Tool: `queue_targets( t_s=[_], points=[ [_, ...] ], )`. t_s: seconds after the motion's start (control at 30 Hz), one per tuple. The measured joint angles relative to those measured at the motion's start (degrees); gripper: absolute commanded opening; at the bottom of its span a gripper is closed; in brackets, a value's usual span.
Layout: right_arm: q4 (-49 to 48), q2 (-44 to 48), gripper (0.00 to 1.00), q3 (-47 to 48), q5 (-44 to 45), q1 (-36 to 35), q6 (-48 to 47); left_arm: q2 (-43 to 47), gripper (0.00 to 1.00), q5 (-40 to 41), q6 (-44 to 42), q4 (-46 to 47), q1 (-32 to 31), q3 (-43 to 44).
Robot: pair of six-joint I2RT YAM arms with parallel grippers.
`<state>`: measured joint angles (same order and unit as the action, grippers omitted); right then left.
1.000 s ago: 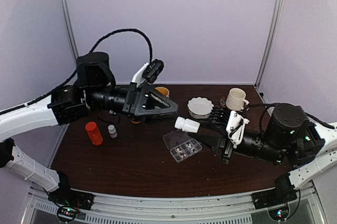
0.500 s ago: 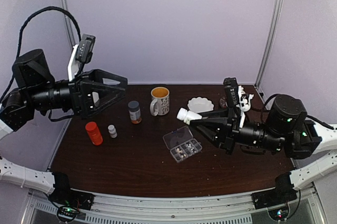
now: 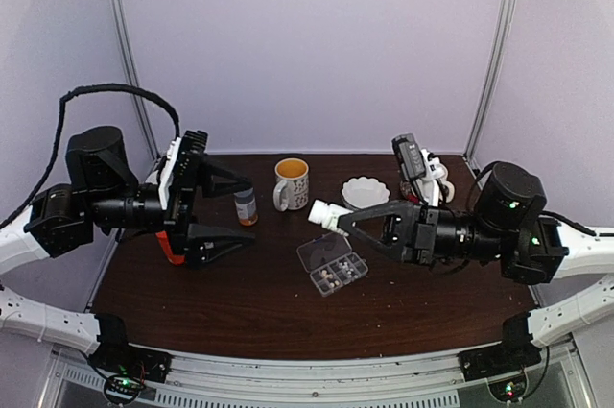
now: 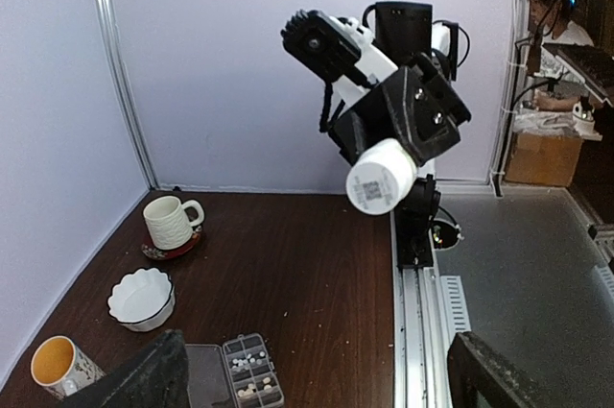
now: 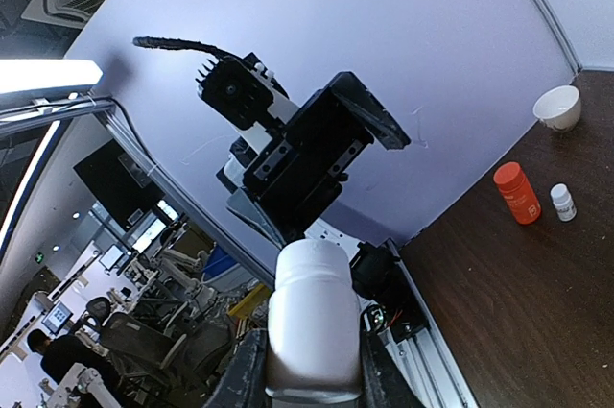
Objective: Sort the pills into containers
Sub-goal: Unscrew the lid of the pill bottle from the pill bottle.
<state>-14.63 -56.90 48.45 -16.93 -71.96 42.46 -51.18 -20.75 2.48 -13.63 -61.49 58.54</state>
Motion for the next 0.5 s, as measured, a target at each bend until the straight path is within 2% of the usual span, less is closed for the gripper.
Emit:
queue_targets(
  t_s=[0.2,0.33,0.5],
  points=[
    [-1.38,-1.77,0.0,0.0,-3.87,0.0,4.59,-3.5,0.97,-1.7,-9.01,2.62,0.0,-0.17],
    [-3.32,-3.17,0.0,0.0,-5.31,0.0,6.34,-4.57,0.75,-5.38,-13.57,4.31,0.0,-0.17],
    [-5.29,-4.68,0.0,0.02,-6.51,0.0,7.41,-5.35,0.7,-11.65,-18.67,5.05,0.0,-0.15]
  ],
)
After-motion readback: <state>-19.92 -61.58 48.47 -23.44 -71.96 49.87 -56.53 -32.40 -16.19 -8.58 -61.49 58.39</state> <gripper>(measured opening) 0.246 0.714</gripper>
